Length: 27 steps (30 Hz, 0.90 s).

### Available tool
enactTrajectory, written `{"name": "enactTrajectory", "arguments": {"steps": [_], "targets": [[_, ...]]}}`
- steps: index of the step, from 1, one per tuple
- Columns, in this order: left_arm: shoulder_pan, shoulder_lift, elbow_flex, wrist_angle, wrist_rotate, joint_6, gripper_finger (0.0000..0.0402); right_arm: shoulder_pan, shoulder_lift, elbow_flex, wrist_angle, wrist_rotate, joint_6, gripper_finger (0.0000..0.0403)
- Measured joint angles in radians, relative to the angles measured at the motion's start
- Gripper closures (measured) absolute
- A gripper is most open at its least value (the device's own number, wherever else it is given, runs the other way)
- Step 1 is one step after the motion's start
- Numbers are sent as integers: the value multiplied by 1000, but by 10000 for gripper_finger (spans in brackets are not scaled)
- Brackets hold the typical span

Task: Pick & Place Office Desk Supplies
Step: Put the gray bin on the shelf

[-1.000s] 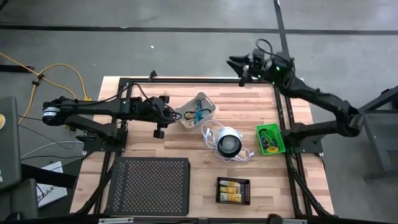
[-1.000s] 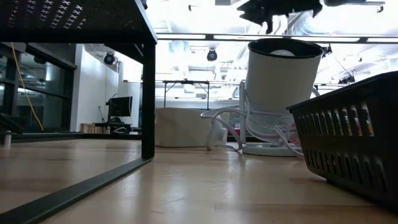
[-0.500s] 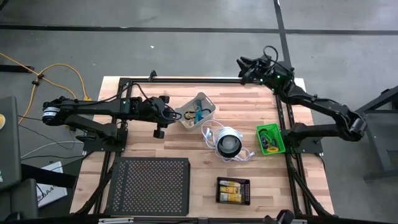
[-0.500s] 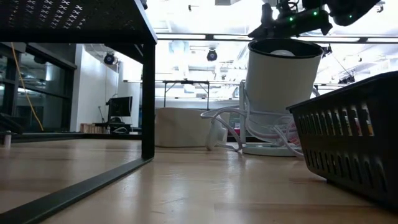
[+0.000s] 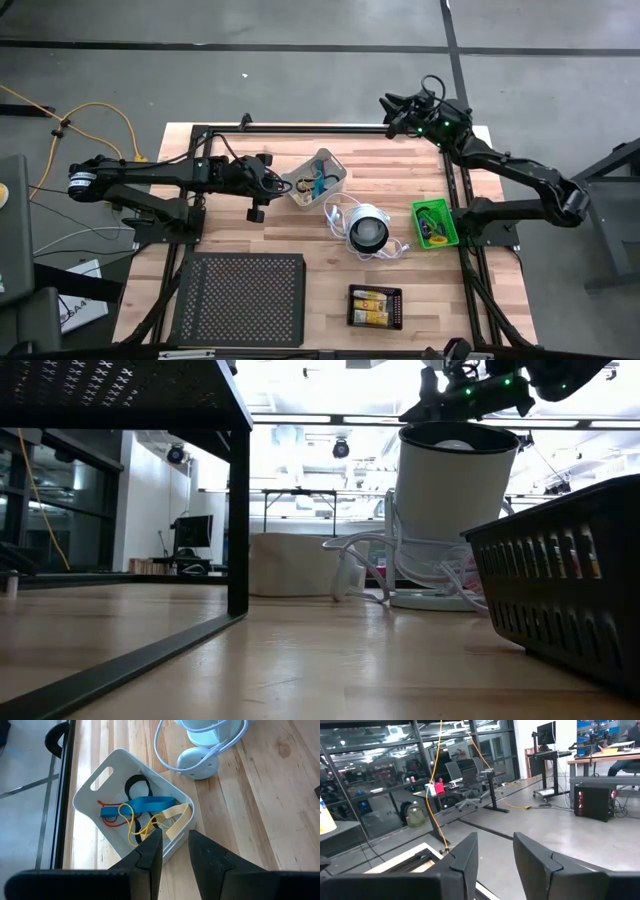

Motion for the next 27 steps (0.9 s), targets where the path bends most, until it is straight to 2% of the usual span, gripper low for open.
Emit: {"name": "enactTrajectory", "arguments": {"steps": [11, 17, 23, 27], "targets": [[0, 9, 0, 0, 0, -23, 313, 0, 0, 0, 0, 0, 0, 291], [0, 79, -1, 5, 8, -20, 313, 0, 0, 1, -6, 0, 0, 291], [3, 147, 8, 2, 12, 91, 313, 0, 0, 1, -12, 0, 0, 291], [44, 161, 49, 17, 79, 176, 313, 0, 0, 1, -13, 0, 0, 291]]}}
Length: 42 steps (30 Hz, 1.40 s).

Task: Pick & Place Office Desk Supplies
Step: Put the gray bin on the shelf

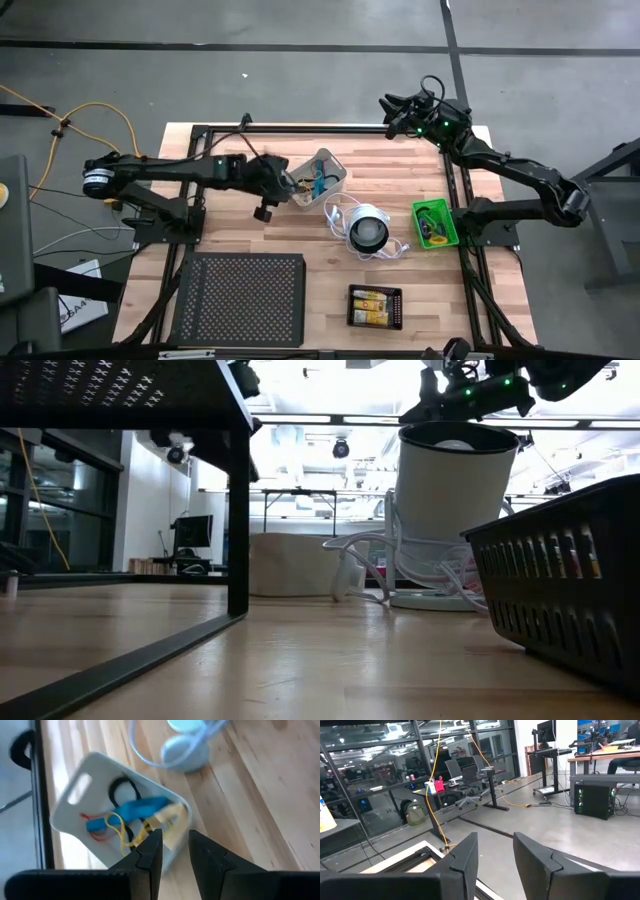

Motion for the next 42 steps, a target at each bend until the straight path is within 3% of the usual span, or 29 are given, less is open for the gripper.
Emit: {"name": "enactTrajectory", "arguments": {"steps": [11, 22, 42], "targets": [[149, 182, 128, -142, 113, 121, 313, 0, 0, 0, -3, 0, 0, 291], [204, 296, 182, -259, 114, 185, 313, 0, 0, 0, -5, 0, 0, 291], [235, 408, 182, -267, 69, 282, 313, 0, 1, 0, -50, 0, 0, 291]]}}
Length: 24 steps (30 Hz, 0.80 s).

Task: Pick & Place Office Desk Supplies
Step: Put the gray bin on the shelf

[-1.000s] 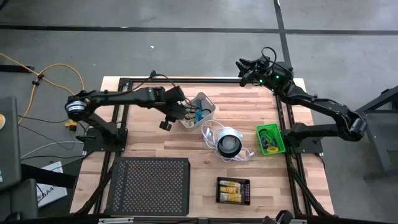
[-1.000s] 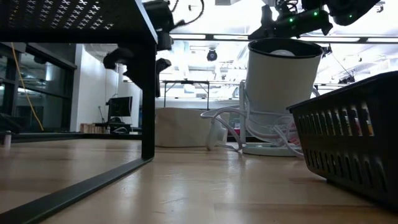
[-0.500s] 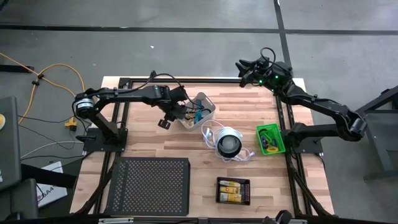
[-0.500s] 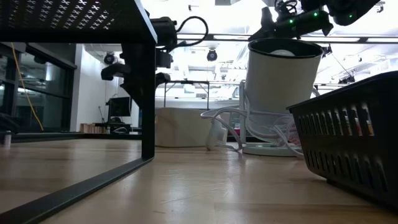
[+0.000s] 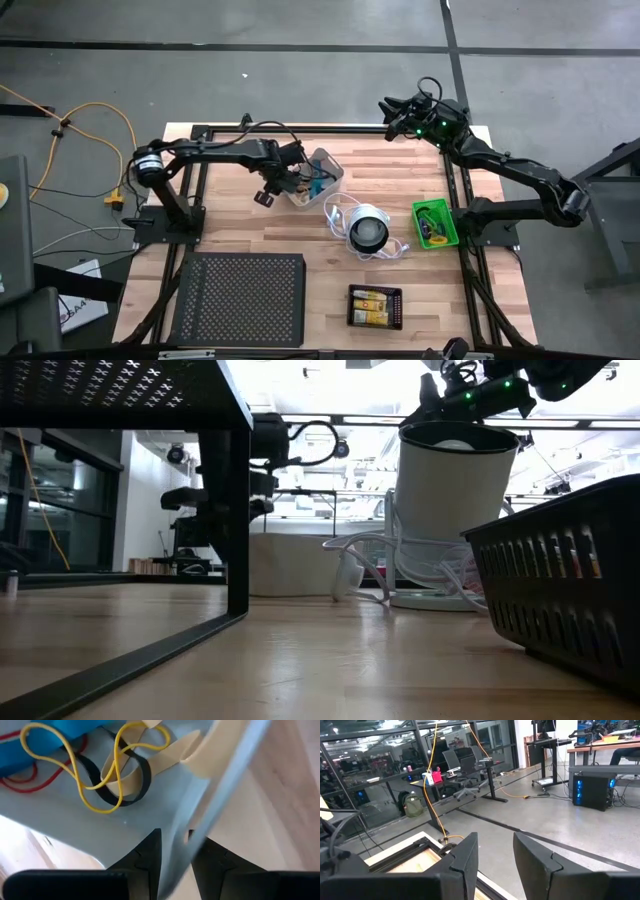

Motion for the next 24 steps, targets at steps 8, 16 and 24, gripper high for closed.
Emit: {"name": "enactTrajectory", "arguments": {"steps": [8, 16, 24], "targets": [[-3, 12, 0, -2, -44, 0, 319, 0, 0, 0, 0, 0, 0, 291], [-5, 12, 0, -1, -45, 0, 382, 0, 0, 0, 0, 0, 0, 291], [-5, 12, -1, -2, -45, -4, 399, 0, 0, 0, 0, 0, 0, 291]]}}
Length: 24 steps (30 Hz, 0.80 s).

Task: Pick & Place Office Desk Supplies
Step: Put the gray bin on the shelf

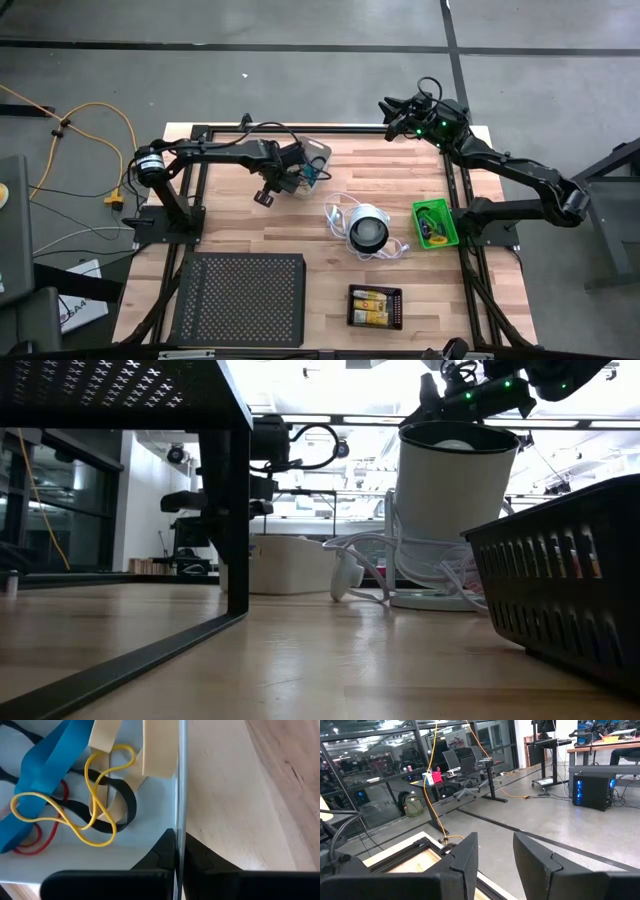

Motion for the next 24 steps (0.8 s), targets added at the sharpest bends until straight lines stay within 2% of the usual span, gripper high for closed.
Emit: {"name": "enactTrajectory", "arguments": {"steps": [6, 10, 19, 24], "targets": [[-8, -5, -1, 0, -3, -14, 399, 0, 0, 0, 0, 0, 0, 291], [-37, -49, -1, -10, -60, -72, 400, 0, 0, 0, 0, 0, 0, 291], [-124, -258, -1, -93, -74, -196, 400, 0, 0, 0, 0, 0, 0, 291], [-193, -390, -1, -194, -79, -339, 401, 0, 0, 0, 0, 0, 0, 291]]}}
